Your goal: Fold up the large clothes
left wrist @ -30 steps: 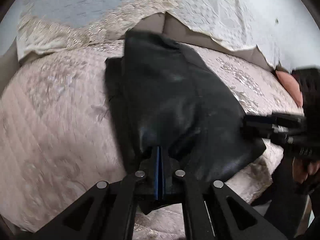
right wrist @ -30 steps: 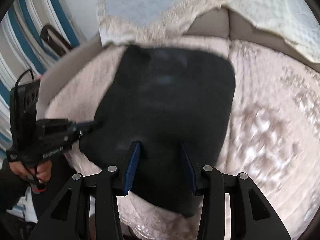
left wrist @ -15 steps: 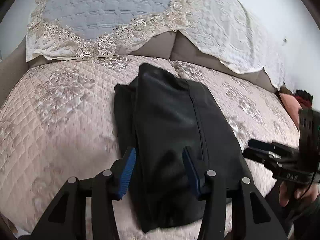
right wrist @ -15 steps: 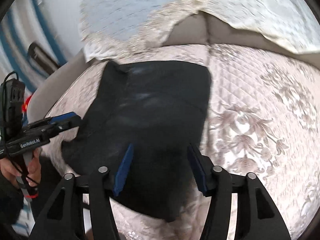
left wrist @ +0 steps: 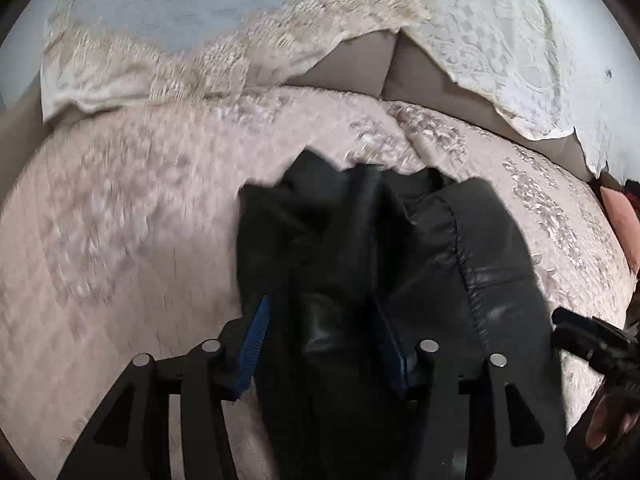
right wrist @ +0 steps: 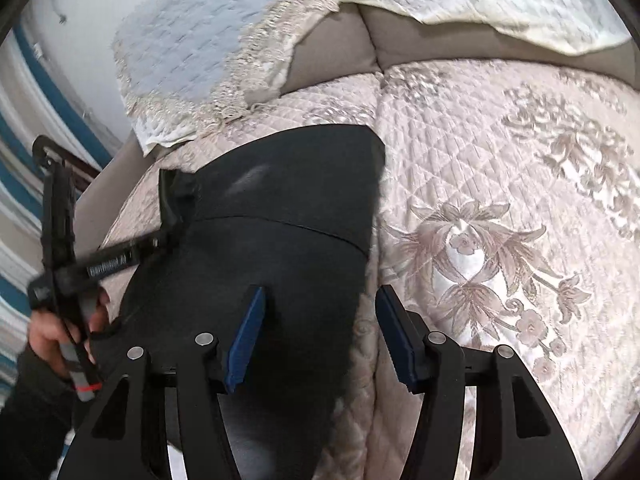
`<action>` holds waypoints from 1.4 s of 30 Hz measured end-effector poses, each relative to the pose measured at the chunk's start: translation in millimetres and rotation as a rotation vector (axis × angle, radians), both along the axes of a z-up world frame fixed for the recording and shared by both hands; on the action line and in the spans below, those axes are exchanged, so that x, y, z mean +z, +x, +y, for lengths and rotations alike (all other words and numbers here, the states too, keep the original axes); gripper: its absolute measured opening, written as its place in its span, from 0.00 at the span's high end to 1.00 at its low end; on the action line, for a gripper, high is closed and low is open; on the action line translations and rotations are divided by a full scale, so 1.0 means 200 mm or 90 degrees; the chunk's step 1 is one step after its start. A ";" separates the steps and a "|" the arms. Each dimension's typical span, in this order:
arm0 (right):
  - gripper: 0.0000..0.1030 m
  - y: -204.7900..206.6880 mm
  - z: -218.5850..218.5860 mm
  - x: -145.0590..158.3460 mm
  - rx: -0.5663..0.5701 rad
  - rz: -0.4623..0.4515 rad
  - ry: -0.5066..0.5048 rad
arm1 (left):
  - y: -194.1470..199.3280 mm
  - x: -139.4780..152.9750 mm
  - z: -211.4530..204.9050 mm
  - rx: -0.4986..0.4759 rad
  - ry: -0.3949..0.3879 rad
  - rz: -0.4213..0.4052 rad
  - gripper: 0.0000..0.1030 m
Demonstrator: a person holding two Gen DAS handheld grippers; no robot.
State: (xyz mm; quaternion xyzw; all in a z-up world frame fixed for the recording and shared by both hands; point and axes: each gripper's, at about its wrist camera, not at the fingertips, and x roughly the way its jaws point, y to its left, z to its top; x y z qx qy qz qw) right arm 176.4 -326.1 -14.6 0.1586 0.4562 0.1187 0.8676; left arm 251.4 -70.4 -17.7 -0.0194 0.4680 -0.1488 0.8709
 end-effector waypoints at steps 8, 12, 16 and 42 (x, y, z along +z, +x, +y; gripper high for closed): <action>0.39 0.02 -0.03 -0.02 0.008 0.007 0.032 | -0.08 0.05 0.03 0.007 -0.008 -0.011 0.44; 0.39 0.01 -0.07 -0.05 0.010 0.019 0.068 | -0.14 0.09 0.07 0.004 -0.048 -0.004 0.41; 0.38 0.03 -0.08 -0.07 0.012 0.028 0.101 | -0.19 0.10 0.08 -0.006 -0.081 0.008 0.36; 0.82 0.12 0.04 0.08 0.057 0.016 0.136 | -0.20 0.05 0.13 -0.023 -0.125 0.009 0.80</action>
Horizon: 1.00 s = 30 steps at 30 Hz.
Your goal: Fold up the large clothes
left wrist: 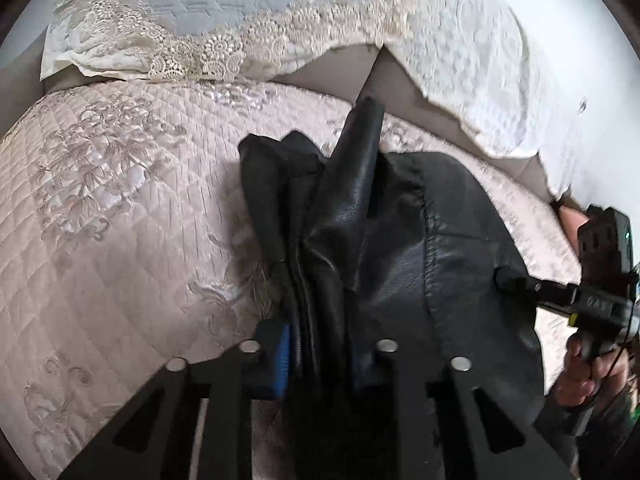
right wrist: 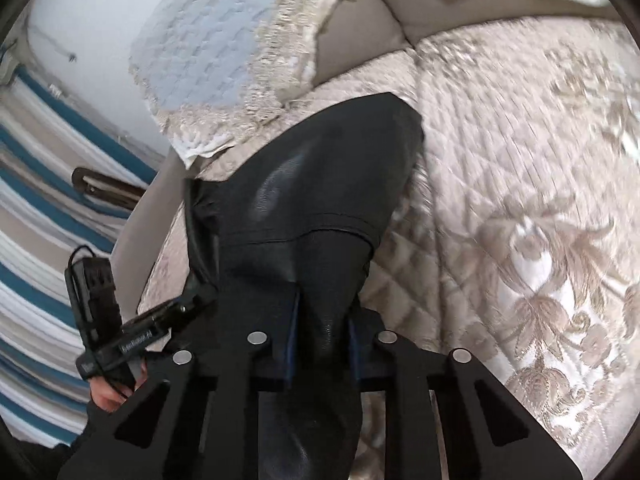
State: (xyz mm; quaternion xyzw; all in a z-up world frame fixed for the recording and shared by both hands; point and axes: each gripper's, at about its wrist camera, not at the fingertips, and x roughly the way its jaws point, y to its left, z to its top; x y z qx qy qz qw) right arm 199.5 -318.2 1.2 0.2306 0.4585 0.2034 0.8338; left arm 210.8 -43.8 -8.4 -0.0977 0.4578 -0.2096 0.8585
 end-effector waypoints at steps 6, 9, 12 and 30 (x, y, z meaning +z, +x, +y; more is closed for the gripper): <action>0.84 0.02 0.08 0.12 0.020 -0.030 0.000 | -0.02 0.10 0.06 -0.008 -0.003 -0.023 0.83; 0.84 0.05 0.12 0.17 0.029 -0.047 0.007 | 0.01 0.17 0.11 -0.001 -0.009 -0.045 0.84; 0.84 0.14 0.19 0.23 0.039 -0.067 0.007 | 0.08 0.25 0.17 0.007 -0.002 -0.073 0.84; 0.70 0.70 0.34 -0.09 0.045 -0.010 -0.045 | 0.55 -0.05 0.36 0.060 0.059 -0.026 0.91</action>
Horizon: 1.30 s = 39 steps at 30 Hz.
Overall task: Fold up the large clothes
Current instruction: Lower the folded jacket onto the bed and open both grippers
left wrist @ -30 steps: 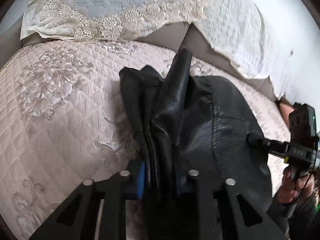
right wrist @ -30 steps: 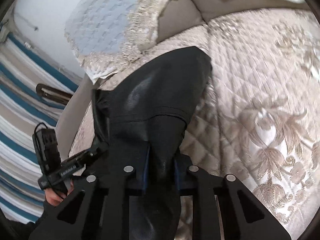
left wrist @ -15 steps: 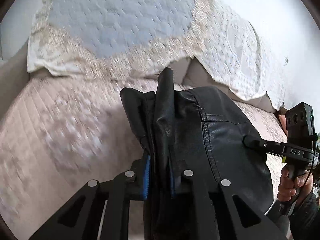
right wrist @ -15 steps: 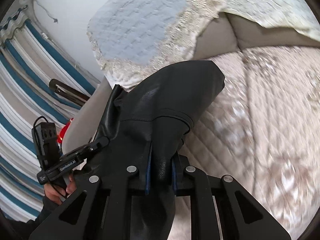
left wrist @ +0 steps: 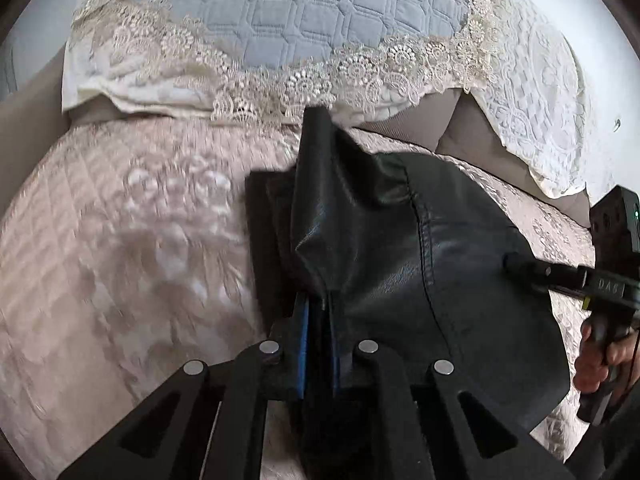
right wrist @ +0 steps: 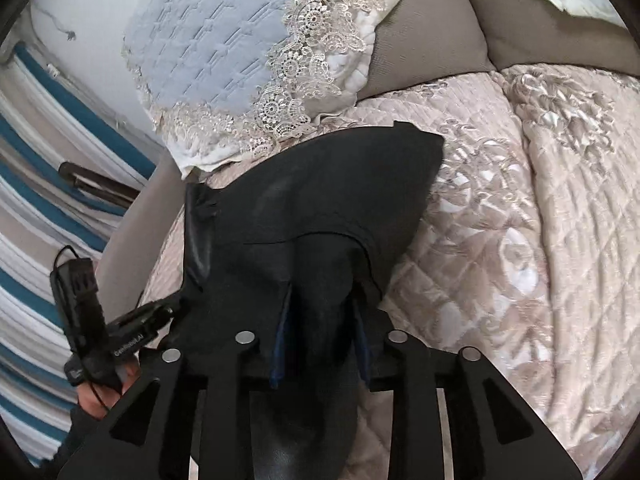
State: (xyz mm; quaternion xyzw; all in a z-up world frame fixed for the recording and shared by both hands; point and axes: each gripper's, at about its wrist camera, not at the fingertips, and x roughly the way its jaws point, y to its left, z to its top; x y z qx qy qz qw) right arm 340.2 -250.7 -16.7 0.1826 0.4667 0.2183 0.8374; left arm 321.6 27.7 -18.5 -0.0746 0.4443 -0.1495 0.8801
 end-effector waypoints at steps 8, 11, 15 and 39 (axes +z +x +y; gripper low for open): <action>0.66 -0.06 -0.02 0.13 -0.016 -0.031 -0.059 | -0.09 0.08 0.02 0.024 -0.017 0.000 0.87; 0.66 -0.05 0.03 0.23 -0.003 -0.070 -0.087 | -0.08 0.25 0.02 0.031 -0.011 -0.051 0.87; 0.66 0.04 0.09 0.23 -0.004 -0.072 -0.102 | 0.08 0.41 -0.09 0.023 0.012 -0.101 0.86; 0.66 -0.53 0.19 0.07 0.059 -0.045 -0.195 | -0.38 0.01 -0.05 0.005 0.018 0.017 0.89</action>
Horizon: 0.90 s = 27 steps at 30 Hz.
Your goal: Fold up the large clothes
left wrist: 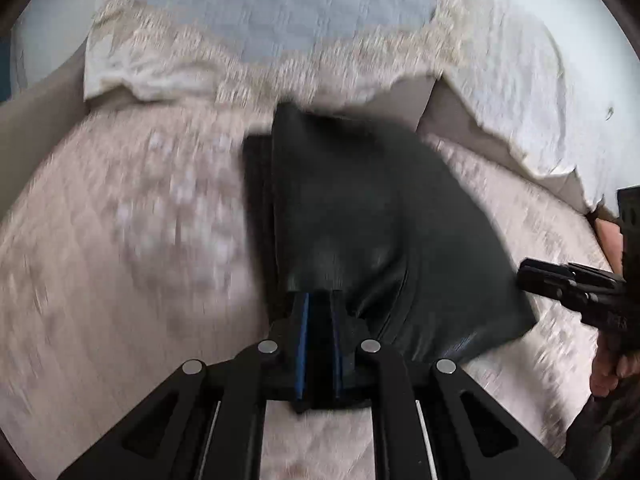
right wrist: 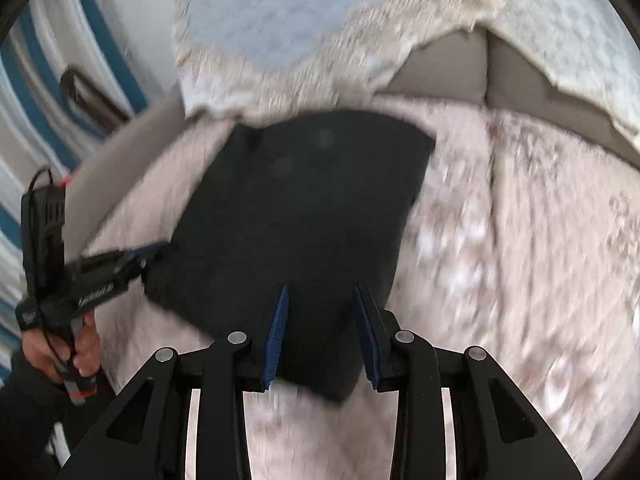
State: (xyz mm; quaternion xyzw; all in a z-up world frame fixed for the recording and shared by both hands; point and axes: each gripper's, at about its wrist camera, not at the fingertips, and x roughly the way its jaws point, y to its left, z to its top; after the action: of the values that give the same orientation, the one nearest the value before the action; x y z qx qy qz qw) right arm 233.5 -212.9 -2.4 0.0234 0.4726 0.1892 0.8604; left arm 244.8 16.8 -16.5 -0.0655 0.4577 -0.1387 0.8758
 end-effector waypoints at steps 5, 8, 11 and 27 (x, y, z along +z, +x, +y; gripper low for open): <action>0.66 -0.13 -0.06 0.14 -0.029 -0.042 0.012 | -0.06 0.13 0.03 0.033 -0.009 -0.018 0.85; 0.65 -0.26 -0.07 0.23 -0.029 -0.072 -0.002 | -0.17 0.21 0.05 0.053 0.012 -0.036 0.71; 0.54 -0.39 -0.06 0.28 -0.022 -0.089 -0.013 | -0.32 0.25 0.06 0.068 0.010 -0.036 0.54; 0.45 -0.62 0.02 0.22 -0.042 -0.080 -0.060 | -0.60 0.29 -0.02 0.065 0.054 -0.048 0.36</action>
State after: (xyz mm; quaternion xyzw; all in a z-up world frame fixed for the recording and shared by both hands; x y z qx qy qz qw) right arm 109.9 -208.0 41.1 -0.0130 0.4251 0.1392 0.8943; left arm 125.5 12.1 41.6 -0.0465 0.4255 -0.0769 0.9005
